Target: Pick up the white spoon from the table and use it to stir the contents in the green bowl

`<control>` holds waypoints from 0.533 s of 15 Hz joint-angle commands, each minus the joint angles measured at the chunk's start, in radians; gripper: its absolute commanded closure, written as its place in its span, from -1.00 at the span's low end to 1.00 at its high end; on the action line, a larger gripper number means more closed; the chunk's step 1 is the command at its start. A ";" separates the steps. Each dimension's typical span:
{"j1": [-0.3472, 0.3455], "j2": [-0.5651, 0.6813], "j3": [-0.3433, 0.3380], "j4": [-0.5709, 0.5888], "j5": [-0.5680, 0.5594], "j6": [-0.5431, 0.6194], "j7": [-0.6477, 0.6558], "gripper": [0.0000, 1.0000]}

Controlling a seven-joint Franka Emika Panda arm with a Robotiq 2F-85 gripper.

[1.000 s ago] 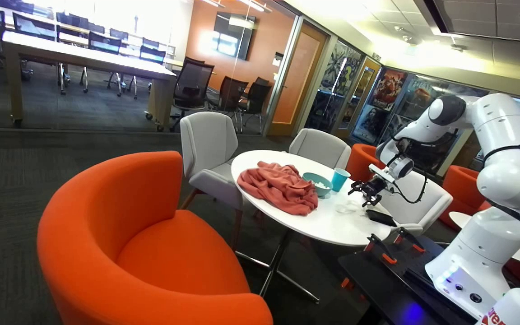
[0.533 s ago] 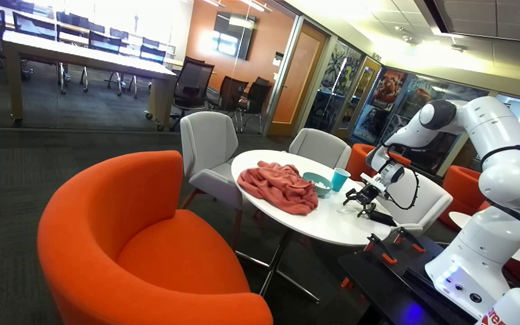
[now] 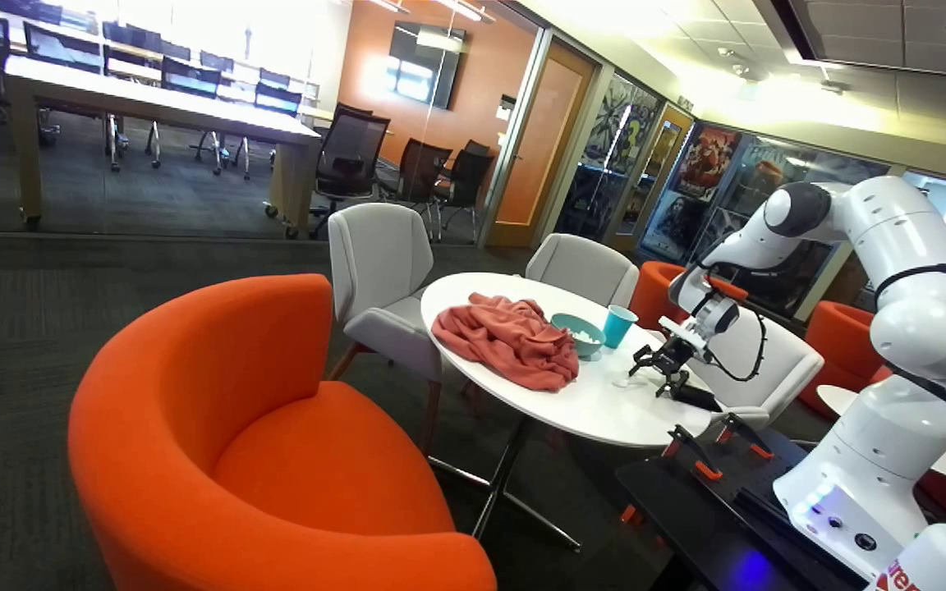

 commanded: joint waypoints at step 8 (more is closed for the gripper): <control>-0.053 0.025 0.023 0.080 -0.002 -0.116 0.134 -1.00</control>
